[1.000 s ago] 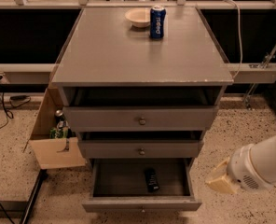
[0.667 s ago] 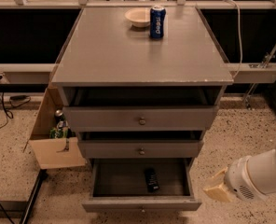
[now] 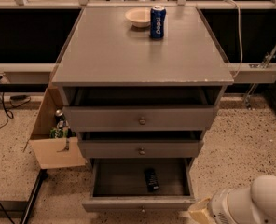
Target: Close bottom drawer
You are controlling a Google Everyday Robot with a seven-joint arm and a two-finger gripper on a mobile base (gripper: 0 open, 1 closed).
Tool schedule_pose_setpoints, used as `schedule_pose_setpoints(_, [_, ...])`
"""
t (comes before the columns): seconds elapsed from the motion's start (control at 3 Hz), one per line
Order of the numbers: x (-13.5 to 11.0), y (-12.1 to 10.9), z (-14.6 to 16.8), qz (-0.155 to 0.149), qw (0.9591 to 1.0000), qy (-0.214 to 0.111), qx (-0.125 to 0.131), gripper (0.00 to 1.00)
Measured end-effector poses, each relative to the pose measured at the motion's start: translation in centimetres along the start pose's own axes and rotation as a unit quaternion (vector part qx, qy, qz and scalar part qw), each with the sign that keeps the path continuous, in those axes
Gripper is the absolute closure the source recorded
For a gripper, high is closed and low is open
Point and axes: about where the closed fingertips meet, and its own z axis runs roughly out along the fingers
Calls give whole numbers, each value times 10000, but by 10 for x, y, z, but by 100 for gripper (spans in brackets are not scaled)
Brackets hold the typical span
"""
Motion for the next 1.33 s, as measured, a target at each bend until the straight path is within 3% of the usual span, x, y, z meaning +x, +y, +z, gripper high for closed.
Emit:
schedule_pose_setpoints(0.33, [38, -25, 66, 794, 9956, -436, 252, 100])
schedule_pose_setpoints(0.67, [42, -27, 78, 801, 9954, -471, 254, 100])
schedule_pose_setpoints(1.0, [63, -53, 113, 994, 9931, -501, 359, 100])
schedule_pose_setpoints(1.33, [101, -87, 170, 1414, 9867, -644, 483, 100])
